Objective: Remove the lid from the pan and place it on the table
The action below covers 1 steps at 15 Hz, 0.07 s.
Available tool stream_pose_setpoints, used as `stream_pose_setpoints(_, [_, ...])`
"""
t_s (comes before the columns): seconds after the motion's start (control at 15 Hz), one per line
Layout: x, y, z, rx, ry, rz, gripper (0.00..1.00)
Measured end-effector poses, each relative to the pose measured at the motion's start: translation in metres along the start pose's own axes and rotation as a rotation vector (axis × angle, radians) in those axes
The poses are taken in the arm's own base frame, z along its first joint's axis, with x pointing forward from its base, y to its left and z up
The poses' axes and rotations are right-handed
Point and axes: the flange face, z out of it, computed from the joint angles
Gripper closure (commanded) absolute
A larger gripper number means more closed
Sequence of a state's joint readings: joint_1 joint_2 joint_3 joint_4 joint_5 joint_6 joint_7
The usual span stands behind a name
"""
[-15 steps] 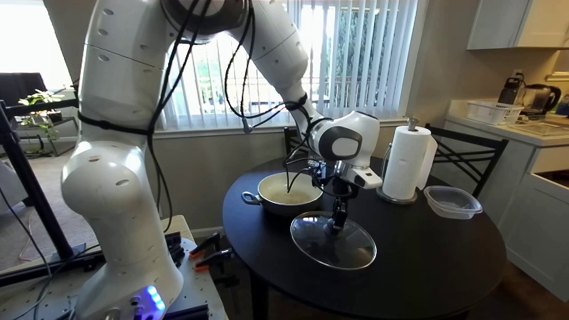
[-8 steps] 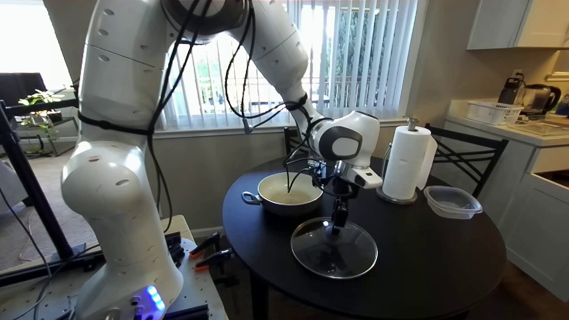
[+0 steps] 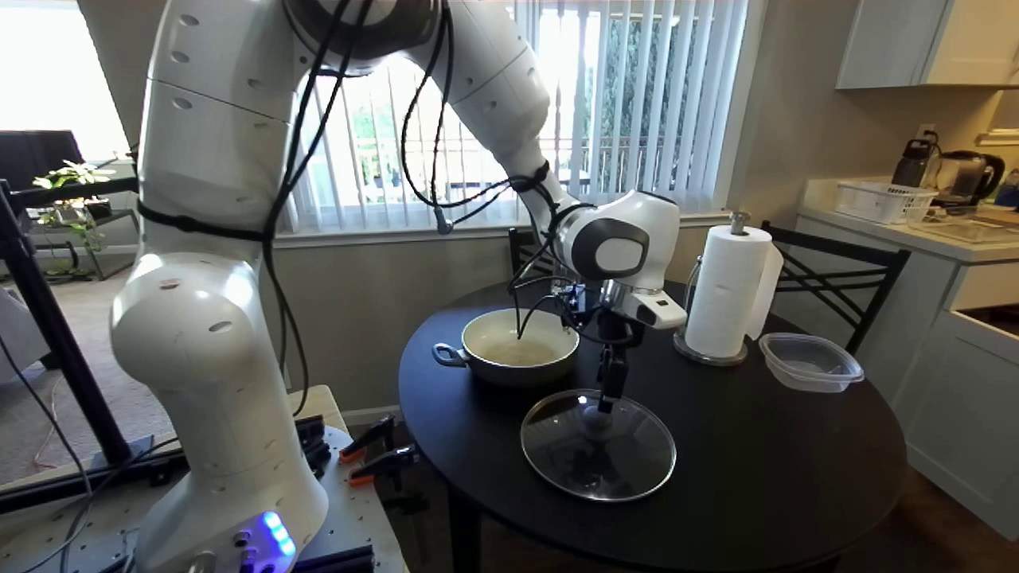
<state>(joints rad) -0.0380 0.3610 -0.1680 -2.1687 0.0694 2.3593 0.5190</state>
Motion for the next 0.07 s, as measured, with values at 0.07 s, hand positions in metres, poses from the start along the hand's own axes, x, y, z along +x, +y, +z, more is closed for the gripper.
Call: stream_pose_setpoints(0.07, [0.0000,-0.0007,-0.0015,0.002,0.002,-0.001,0.00])
